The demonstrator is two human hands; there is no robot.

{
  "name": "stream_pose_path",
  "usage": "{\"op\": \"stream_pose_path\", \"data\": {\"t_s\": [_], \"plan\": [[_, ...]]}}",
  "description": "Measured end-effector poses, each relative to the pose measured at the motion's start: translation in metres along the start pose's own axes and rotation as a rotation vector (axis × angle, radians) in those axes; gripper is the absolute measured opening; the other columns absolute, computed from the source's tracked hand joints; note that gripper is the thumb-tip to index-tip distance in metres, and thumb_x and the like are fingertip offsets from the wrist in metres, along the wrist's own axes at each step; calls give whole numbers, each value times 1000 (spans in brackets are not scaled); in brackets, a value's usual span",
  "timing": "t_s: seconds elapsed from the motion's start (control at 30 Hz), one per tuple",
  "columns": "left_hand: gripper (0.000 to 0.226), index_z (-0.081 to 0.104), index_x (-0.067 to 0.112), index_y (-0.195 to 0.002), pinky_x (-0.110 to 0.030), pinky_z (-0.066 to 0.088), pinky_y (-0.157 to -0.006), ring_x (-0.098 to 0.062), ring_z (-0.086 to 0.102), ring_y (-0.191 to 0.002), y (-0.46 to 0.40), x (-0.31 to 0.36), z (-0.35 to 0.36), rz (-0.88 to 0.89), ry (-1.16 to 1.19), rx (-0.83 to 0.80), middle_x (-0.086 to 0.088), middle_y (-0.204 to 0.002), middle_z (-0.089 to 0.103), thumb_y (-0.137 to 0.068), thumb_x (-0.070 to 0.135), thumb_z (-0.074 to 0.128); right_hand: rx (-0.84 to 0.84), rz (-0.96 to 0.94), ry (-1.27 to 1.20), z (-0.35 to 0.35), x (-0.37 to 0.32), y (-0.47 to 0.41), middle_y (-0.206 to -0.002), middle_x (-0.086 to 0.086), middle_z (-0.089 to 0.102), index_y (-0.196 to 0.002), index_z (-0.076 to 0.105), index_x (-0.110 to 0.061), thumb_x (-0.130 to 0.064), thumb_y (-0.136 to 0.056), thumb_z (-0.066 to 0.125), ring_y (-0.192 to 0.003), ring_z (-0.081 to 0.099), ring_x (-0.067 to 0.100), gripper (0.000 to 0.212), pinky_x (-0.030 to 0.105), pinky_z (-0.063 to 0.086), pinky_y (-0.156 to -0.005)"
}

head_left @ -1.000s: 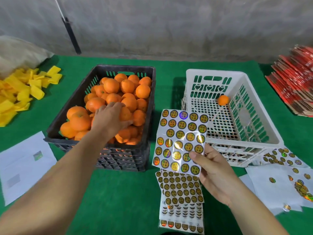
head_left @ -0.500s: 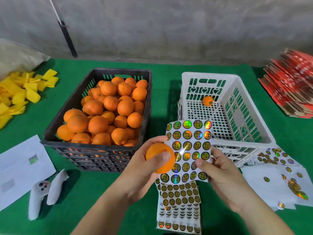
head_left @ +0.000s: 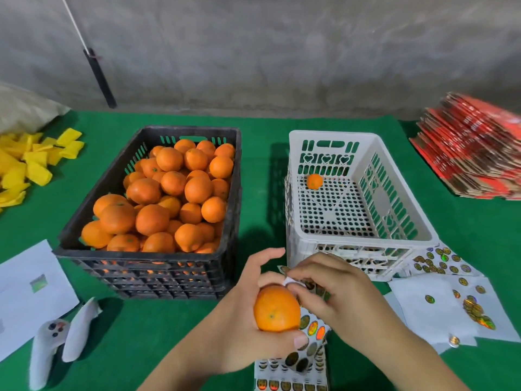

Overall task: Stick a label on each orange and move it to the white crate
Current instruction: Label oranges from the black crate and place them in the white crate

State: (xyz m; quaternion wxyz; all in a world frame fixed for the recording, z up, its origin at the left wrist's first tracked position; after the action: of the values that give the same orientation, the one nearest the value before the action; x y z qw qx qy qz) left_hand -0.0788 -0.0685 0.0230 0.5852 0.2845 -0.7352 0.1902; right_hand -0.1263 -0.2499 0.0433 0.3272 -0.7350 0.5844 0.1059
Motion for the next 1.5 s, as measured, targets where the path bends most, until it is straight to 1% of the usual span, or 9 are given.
{"op": "stream_pose_path", "data": {"t_s": [0.13,0.37,0.6,0.77,0.97,1.07,1.23,1.4,1.5], "plan": [[106,14,56,-151,-24,53,-93,-11,65,-121,1,-1,3,12,-32,-4,16,-138,60,-79,42,90,-36,-2,25,-2,-1,0,-103,-12,74,-113,81,-22,-41,-100,59,-88,71,10,33,35,61,-72],[107,13,56,-152,-39,57,-97,-10,66,-120,2,-3,1,7,-82,-57,19,-141,57,-77,50,90,-137,308,-437,1,15,3,-90,-10,74,-104,80,-39,-24,-100,73,-85,71,13,18,23,56,-77],[108,15,51,-155,-44,53,-102,-9,64,-124,2,-4,2,16,-108,-112,18,-143,56,-78,44,90,-251,489,-647,4,22,6,-101,-2,81,-103,82,-36,-35,-98,70,-97,76,18,13,41,61,-90],[107,16,50,-156,-45,52,-104,-8,61,-128,1,-7,2,14,-67,-118,18,-147,54,-80,42,90,-172,492,-626,6,25,6,-84,-8,76,-96,80,-37,-31,-101,68,-78,69,10,15,29,54,-73],[97,33,53,-148,-44,52,-104,-12,66,-122,-5,-14,1,-32,84,79,15,-139,59,-71,59,90,395,239,-338,-13,2,10,-88,-11,73,-103,77,-37,-33,-101,70,-79,69,8,8,20,54,-71],[79,56,41,-135,-33,56,-92,-13,71,-105,-7,-17,0,-47,209,177,5,-124,69,-67,71,85,330,10,-183,6,-23,15,-104,-18,68,-109,78,-29,-31,-99,68,-87,68,6,14,16,52,-72],[69,69,41,-120,-27,58,-87,-18,73,-101,-9,-19,1,-82,236,256,1,-114,76,-65,82,78,237,-8,-76,17,-25,15,-111,-21,58,-111,75,-28,-35,-98,69,-98,60,7,16,19,50,-78],[76,74,31,-125,-52,50,-108,-26,66,-126,-8,-26,8,-192,573,292,-4,-133,71,-67,80,77,22,-31,120,30,-25,19,-144,-34,31,-143,45,-46,-68,-83,72,-133,40,-4,70,10,42,-97],[57,82,12,-108,-51,63,-82,-38,74,-109,-18,-24,14,-301,894,376,-22,-126,71,-79,60,70,110,-53,109,30,-23,19,-150,-31,29,-141,45,-39,-64,-75,81,-136,37,-3,78,20,47,-101]]}}
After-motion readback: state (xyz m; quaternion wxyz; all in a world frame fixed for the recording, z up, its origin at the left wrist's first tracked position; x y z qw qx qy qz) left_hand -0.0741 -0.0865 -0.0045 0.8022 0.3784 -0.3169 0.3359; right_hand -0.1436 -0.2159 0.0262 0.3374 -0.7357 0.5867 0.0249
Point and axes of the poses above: each hand's wrist, its own y-axis away from the middle knuckle, its own z-axis out of the palm, x = y × z, the point moved 4 cm from there along -y, towards the middle knuckle
